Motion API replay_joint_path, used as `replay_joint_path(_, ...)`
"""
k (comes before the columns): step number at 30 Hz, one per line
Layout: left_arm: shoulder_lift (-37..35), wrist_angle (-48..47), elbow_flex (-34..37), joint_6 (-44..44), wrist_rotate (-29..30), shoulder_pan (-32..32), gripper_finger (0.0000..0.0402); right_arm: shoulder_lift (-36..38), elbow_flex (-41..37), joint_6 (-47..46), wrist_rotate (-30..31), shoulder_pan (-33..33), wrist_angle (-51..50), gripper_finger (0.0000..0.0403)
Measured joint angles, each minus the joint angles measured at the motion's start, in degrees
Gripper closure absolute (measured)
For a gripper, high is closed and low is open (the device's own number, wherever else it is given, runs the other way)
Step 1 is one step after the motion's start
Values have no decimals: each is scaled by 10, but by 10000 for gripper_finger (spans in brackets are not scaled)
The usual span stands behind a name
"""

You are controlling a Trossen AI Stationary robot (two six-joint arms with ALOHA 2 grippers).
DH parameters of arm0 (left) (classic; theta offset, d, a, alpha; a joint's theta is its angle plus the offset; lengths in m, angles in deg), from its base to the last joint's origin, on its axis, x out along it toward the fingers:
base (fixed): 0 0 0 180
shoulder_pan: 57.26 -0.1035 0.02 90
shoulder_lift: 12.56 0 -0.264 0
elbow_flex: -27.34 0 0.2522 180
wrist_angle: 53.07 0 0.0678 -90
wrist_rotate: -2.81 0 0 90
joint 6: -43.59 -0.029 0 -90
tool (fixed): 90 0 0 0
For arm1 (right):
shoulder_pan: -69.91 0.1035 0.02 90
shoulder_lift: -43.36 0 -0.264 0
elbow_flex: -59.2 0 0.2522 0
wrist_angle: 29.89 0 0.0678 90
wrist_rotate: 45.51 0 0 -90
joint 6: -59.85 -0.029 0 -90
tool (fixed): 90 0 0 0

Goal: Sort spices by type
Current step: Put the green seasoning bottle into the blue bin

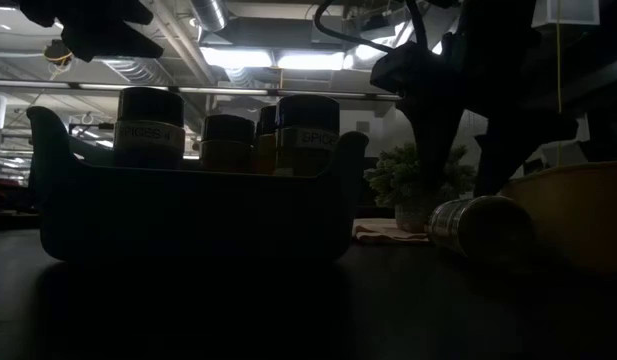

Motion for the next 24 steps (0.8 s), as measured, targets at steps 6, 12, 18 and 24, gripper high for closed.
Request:
replay_joint_path(6,0,-7,0,0,0,0,115,0,0,-1,0,0,3,130)
replay_joint_path(12,0,-7,0,0,0,0,115,0,0,-1,5,0,14,145)
replay_joint_path(18,0,-7,0,1,0,0,115,0,0,0,10,0,9,149)
replay_joint_path(24,0,-7,0,1,0,0,115,0,0,0,10,0,2,150)
